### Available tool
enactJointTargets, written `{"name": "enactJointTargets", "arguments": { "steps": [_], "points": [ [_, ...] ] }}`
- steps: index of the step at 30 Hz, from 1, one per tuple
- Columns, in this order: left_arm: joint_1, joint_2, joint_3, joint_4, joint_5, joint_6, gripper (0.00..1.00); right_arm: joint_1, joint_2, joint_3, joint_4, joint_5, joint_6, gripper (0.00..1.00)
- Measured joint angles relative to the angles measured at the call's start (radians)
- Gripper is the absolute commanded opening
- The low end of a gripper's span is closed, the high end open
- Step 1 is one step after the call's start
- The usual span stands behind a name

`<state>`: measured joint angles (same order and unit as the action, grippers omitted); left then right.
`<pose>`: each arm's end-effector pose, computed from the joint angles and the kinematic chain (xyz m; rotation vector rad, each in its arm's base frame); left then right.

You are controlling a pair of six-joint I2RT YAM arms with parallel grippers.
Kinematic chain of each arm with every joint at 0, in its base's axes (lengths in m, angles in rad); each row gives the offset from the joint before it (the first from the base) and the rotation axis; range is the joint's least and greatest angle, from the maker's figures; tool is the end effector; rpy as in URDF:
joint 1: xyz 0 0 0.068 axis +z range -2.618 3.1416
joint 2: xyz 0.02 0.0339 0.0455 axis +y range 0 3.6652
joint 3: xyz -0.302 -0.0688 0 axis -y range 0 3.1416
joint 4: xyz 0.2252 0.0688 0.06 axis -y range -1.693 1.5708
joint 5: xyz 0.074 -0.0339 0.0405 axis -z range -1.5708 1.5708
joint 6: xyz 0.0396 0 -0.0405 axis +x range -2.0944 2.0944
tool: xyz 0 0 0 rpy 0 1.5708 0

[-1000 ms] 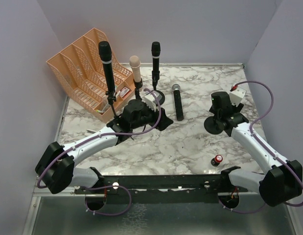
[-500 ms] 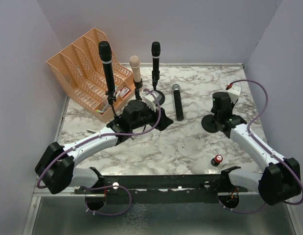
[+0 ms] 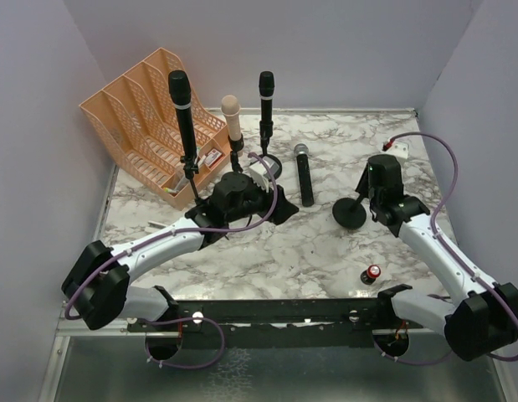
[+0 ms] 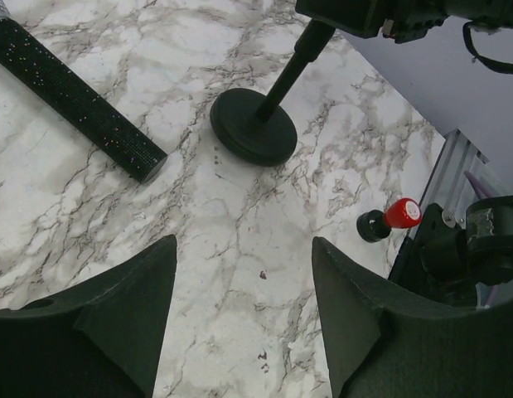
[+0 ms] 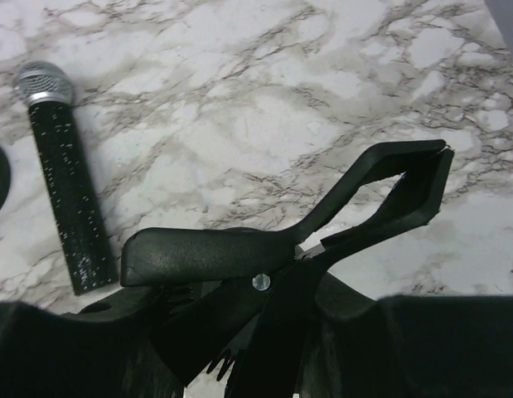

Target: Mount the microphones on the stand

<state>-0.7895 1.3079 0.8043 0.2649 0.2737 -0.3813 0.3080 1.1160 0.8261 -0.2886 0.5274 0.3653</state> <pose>0.1872 -0.2040 0.3225 0.5942 1.8429 -1.0569 0.2070 0.0449 0.3188 0.3573 2.0354 -0.1555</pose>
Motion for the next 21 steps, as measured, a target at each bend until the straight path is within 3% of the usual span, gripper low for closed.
{"name": "enactJointTargets", "arguments": {
  "steps": [5,12,21],
  "points": [
    [-0.011,0.021,0.000,0.003,0.000,0.000,0.66,0.000,-0.053,0.025,-0.053,-0.162,-0.008,0.00],
    [-0.038,0.080,0.000,0.026,0.000,0.000,0.69,0.000,-0.103,0.039,-0.082,-0.499,-0.027,0.01],
    [-0.100,0.168,-0.028,0.149,0.000,0.000,0.69,0.016,-0.127,-0.002,0.014,-0.873,0.039,0.01]
  ]
}}
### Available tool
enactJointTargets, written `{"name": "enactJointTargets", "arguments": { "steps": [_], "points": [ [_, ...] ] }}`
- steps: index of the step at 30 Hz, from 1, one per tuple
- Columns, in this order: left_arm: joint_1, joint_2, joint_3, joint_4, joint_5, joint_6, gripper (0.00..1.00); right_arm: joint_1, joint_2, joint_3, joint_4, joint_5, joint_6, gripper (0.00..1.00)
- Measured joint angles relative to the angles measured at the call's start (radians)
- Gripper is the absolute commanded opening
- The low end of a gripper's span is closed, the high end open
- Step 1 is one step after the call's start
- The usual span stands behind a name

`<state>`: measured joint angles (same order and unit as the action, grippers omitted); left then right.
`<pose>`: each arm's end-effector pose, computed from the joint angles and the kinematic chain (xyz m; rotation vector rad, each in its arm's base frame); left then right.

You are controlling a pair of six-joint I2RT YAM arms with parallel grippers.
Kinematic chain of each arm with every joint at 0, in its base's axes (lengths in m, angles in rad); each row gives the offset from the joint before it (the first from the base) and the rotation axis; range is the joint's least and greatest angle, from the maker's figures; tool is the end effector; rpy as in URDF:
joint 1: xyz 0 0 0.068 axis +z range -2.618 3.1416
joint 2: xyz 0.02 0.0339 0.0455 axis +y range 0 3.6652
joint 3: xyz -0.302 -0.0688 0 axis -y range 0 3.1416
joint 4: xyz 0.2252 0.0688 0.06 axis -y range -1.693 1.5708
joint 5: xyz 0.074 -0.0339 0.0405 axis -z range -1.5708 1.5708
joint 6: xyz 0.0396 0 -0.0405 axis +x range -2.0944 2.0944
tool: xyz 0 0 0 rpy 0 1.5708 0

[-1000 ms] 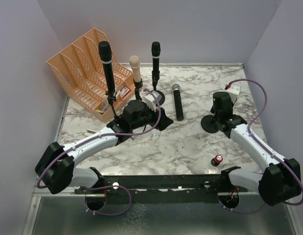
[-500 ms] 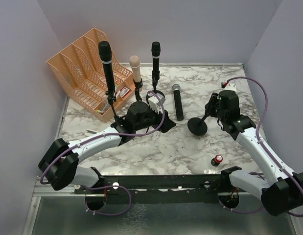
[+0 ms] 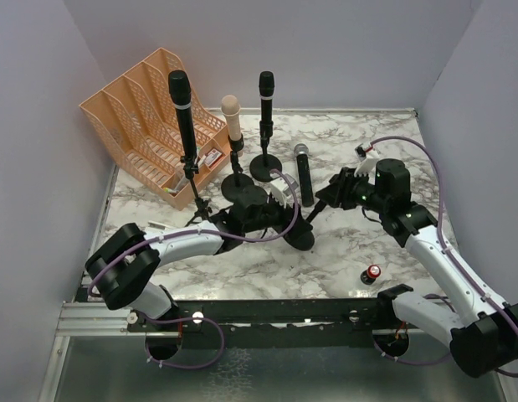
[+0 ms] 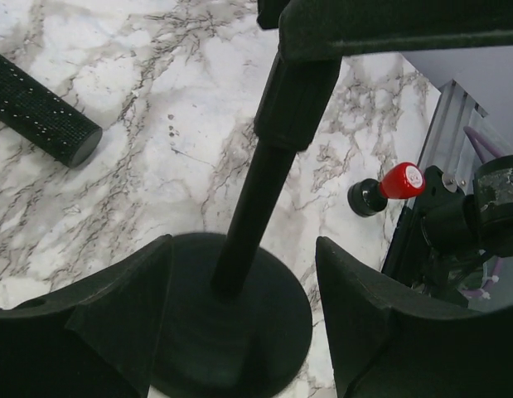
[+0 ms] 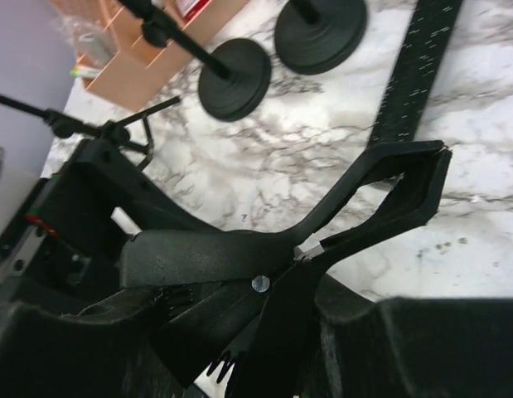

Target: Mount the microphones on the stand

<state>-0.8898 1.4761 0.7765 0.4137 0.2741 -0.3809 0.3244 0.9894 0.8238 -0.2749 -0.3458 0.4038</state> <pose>0.1868 -0.2476 0.2834 0.7013 1.8785 -1.1072 0.1728 0.0723 0.3405 -0.1466 2.0726 0.8034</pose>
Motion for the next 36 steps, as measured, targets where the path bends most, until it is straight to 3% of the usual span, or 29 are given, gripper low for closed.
{"name": "enactJointTargets", "arguments": {
  "steps": [5,8,11,12,14,17,22,28,36],
  "points": [
    [-0.025,0.044,-0.027,0.066,0.008,0.005,0.62,0.016,0.019,-0.034,0.049,-0.100,0.031,0.01],
    [-0.033,0.065,-0.044,0.097,0.018,0.011,0.44,0.017,0.026,-0.036,0.066,-0.127,0.041,0.01],
    [-0.035,0.082,-0.056,0.126,0.034,0.021,0.19,0.017,0.026,-0.037,0.081,-0.149,0.045,0.02],
    [-0.035,0.086,-0.057,0.134,0.039,0.024,0.10,0.017,0.026,-0.037,0.084,-0.156,0.048,0.04],
    [-0.037,0.088,-0.060,0.153,0.060,0.037,0.00,0.017,0.028,-0.038,0.096,-0.159,0.048,0.29],
    [-0.050,0.088,-0.061,0.168,0.071,0.041,0.00,0.017,0.031,-0.046,0.113,-0.164,0.051,0.54],
    [-0.045,0.088,-0.069,0.160,0.042,0.031,0.00,0.017,0.031,-0.088,0.157,-0.140,0.068,0.70],
    [-0.045,0.087,-0.071,0.158,0.008,-0.008,0.00,0.024,0.025,-0.162,0.254,-0.140,0.121,0.70],
    [-0.045,0.087,-0.070,0.156,-0.022,-0.078,0.00,0.043,-0.018,-0.254,0.437,-0.138,0.237,0.54]
  ]
}}
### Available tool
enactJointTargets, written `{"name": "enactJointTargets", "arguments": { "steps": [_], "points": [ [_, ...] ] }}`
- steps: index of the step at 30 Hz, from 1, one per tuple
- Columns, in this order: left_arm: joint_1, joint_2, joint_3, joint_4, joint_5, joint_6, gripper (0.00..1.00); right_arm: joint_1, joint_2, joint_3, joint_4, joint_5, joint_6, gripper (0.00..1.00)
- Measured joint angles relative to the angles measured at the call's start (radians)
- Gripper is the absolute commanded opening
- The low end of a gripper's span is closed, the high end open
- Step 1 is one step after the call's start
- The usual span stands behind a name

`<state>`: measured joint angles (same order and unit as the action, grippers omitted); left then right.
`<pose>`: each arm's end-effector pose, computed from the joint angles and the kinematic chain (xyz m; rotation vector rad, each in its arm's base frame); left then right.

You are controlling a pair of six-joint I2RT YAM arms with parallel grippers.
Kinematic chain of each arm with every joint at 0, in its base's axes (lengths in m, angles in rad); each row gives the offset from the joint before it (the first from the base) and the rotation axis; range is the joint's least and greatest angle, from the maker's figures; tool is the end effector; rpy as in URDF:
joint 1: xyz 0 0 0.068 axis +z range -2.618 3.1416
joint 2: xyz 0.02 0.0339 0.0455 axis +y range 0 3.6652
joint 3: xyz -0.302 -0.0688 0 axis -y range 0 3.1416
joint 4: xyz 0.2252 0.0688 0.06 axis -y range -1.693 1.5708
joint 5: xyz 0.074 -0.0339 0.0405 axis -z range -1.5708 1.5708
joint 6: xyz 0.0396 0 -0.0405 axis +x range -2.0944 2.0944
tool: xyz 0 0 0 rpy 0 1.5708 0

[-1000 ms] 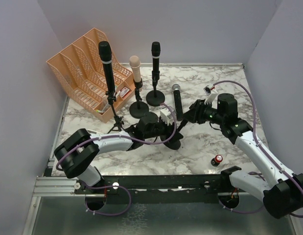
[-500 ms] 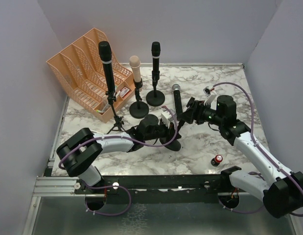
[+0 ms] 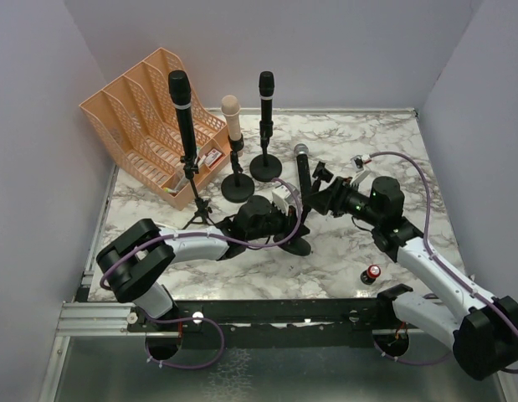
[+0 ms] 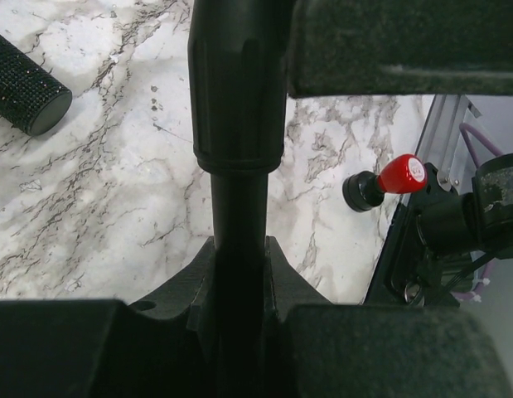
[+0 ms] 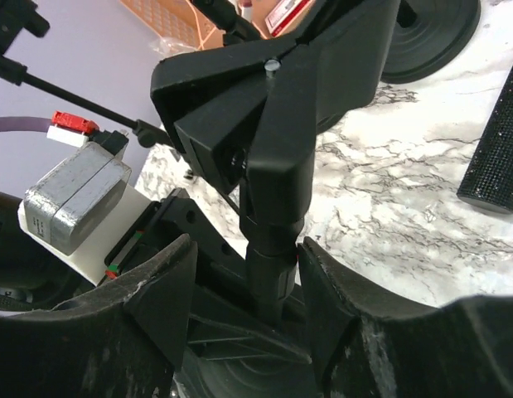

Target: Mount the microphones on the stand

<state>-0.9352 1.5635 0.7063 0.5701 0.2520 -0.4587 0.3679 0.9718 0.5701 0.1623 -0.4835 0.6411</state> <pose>0.1810 -0.2620 0.2527 0.6622 1.9167 -1.1647 0.1673 0.0842 0.3042 -0.1058 1.9343 1.1324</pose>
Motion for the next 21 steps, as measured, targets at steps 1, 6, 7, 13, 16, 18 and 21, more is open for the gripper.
{"name": "enactJointTargets", "arguments": {
  "steps": [1,6,7,13,16,18,21],
  "points": [
    [0.000,0.000,0.000,0.000,-0.002,-0.006,0.00,0.003,0.000,-0.006,0.015,0.003,0.011,0.52],
    [0.000,-0.016,0.002,-0.002,-0.005,-0.029,0.00,0.008,0.017,-0.013,0.066,0.013,0.041,0.48],
    [0.000,-0.021,0.002,-0.004,-0.005,-0.032,0.00,0.011,0.021,-0.013,0.074,0.013,0.045,0.47],
    [0.001,-0.038,0.006,-0.003,-0.005,-0.035,0.00,0.012,0.032,-0.013,0.107,0.018,0.061,0.21],
    [0.004,-0.042,0.006,-0.004,0.000,-0.035,0.00,0.011,0.039,-0.014,0.119,0.019,0.056,0.11],
    [0.008,-0.047,0.006,-0.006,0.010,-0.035,0.00,0.011,0.040,-0.017,0.132,0.013,0.040,0.07],
    [0.020,-0.063,0.006,-0.022,0.060,-0.024,0.00,0.010,0.031,-0.038,0.191,-0.032,0.010,0.05]
  ]
}}
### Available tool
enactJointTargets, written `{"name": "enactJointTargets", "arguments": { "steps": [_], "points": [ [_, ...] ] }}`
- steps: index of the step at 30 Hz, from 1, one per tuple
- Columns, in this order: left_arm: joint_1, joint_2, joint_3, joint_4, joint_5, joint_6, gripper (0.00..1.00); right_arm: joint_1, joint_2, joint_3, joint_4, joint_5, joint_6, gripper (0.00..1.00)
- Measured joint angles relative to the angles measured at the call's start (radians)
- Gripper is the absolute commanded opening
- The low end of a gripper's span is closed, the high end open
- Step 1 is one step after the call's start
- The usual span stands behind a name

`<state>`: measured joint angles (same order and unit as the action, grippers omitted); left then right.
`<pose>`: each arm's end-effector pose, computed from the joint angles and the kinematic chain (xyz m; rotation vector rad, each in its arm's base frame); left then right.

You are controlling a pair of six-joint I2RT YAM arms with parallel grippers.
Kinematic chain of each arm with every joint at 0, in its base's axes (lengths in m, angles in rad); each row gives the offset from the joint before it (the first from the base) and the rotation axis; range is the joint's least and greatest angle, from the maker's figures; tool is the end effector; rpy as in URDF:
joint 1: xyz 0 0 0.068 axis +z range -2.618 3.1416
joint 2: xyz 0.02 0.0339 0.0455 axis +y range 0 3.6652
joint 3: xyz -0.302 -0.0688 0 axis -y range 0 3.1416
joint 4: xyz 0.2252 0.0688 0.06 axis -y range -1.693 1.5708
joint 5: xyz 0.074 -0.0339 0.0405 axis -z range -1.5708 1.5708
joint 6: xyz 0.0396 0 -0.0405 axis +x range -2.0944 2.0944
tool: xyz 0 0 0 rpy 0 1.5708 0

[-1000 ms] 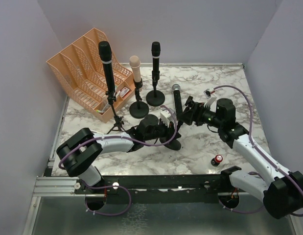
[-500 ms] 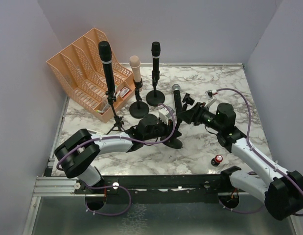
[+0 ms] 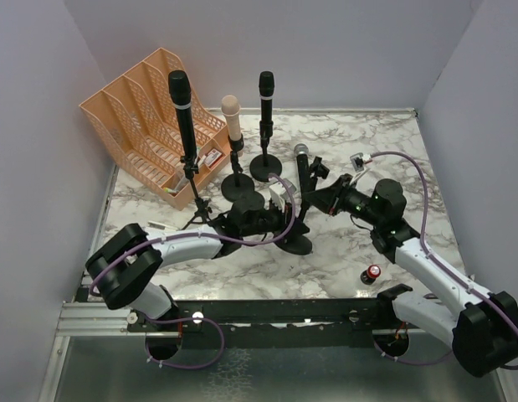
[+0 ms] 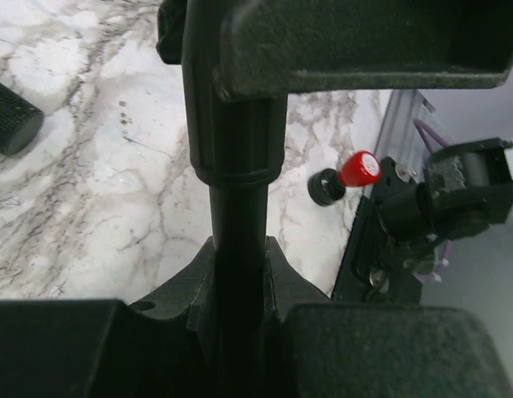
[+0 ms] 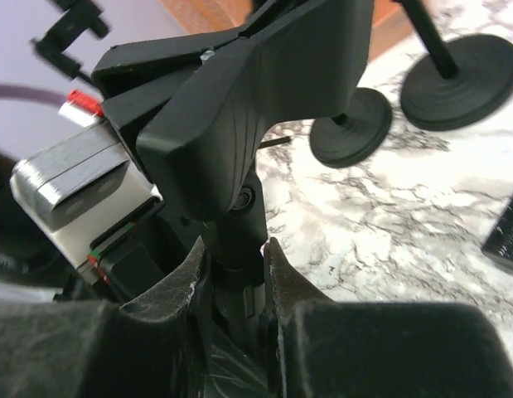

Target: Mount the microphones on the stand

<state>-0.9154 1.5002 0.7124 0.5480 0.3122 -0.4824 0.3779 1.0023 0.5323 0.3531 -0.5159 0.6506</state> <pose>0.1784 -0.2521 0.2709 0.6631 1.8779 -1.2363 0.1722 0.0894 0.3069 -0.1713 1.8140 1.1835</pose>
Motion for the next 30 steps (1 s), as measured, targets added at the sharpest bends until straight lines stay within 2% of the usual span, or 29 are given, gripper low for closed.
{"name": "enactJointTargets", "arguments": {
  "steps": [3,10,11,13,14,16,18,25,27,30],
  "points": [
    [0.013,-0.019,0.000,-0.015,0.089,0.012,0.00,-0.002,-0.013,-0.016,0.066,-0.094,-0.052,0.02],
    [0.025,-0.093,0.000,-0.036,0.308,0.064,0.00,-0.006,-0.008,0.008,0.225,-0.426,-0.139,0.02],
    [0.024,-0.109,0.000,-0.043,0.330,0.076,0.00,-0.006,-0.008,0.018,0.229,-0.455,-0.145,0.07],
    [0.024,-0.130,0.000,-0.050,0.346,0.093,0.00,-0.004,-0.013,0.039,0.220,-0.482,-0.155,0.31],
    [0.024,-0.142,-0.001,-0.053,0.346,0.101,0.00,-0.002,-0.019,0.050,0.205,-0.475,-0.162,0.38],
    [0.025,-0.158,-0.002,-0.057,0.330,0.105,0.00,0.005,-0.034,0.075,0.142,-0.415,-0.175,0.45],
    [0.025,-0.168,-0.002,-0.053,0.295,0.102,0.00,0.014,-0.050,0.092,0.076,-0.327,-0.179,0.46],
    [0.024,-0.172,-0.005,-0.063,0.066,0.090,0.00,0.113,-0.078,0.135,-0.126,0.042,-0.132,0.61],
    [0.024,-0.170,-0.005,-0.068,0.018,0.090,0.00,0.149,-0.078,0.160,-0.197,0.171,-0.124,0.62],
    [0.024,-0.162,-0.003,-0.074,-0.025,0.091,0.00,0.195,-0.067,0.183,-0.246,0.257,-0.127,0.62]
  ]
}}
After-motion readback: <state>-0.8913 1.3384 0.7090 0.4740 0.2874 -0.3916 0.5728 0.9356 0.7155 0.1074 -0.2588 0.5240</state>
